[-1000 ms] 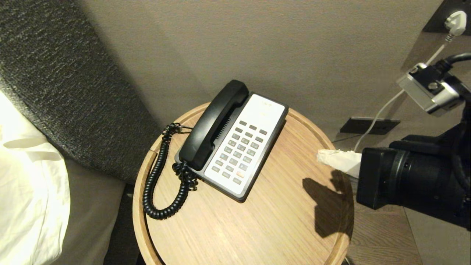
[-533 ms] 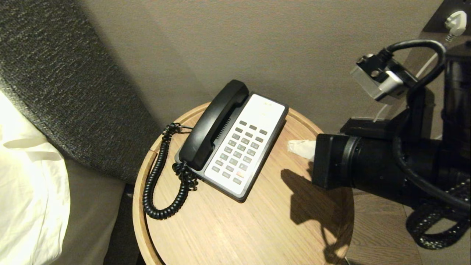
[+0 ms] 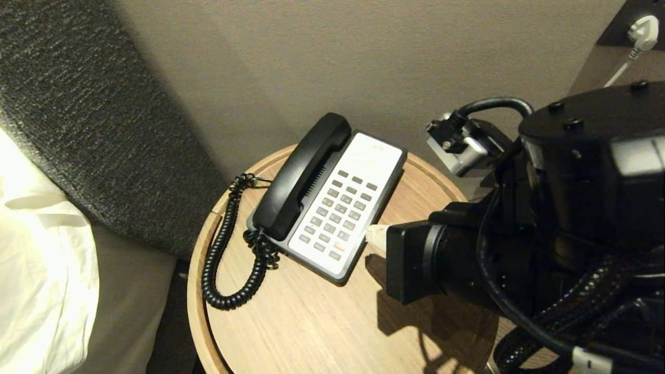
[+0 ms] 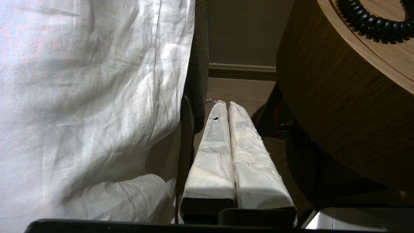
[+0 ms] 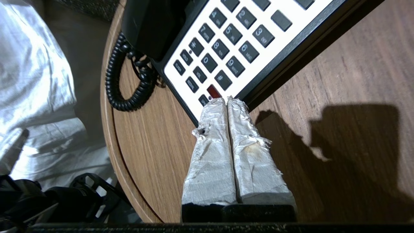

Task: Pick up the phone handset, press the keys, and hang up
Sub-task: End the call using the dial pad

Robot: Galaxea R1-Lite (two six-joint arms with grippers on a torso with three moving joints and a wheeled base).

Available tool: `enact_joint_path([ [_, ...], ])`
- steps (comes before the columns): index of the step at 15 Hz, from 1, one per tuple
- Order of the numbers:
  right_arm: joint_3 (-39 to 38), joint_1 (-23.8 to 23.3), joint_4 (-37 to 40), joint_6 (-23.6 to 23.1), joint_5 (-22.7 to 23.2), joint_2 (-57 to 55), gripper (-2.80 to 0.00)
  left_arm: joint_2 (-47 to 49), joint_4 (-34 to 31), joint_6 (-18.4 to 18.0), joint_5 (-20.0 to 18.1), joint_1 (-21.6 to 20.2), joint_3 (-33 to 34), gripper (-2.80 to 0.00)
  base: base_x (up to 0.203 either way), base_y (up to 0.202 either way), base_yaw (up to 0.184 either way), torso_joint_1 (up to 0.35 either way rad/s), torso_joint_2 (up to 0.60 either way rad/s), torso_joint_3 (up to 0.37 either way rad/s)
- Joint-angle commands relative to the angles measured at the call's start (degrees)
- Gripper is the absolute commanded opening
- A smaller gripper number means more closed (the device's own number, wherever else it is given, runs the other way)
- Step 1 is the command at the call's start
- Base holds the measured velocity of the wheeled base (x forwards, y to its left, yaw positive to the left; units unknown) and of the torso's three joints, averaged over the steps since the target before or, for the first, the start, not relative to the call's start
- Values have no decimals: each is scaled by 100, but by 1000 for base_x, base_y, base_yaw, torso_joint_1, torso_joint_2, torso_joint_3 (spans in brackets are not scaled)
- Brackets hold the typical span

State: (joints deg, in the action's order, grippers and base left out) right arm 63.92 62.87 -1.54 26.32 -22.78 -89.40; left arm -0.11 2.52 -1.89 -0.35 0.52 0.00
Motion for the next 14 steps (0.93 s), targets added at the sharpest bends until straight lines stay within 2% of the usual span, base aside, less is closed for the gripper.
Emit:
enact_joint_path([
  [1,62,3,-5,11,-10,-208,-280,11,3,-4,-1,0,141,-280,0,0,0,0,0,0],
  [14,249,-1,-5,-13,-49,-602,-280,5,3,3,-1,0,141,-280,0,0,0,0,0,0],
])
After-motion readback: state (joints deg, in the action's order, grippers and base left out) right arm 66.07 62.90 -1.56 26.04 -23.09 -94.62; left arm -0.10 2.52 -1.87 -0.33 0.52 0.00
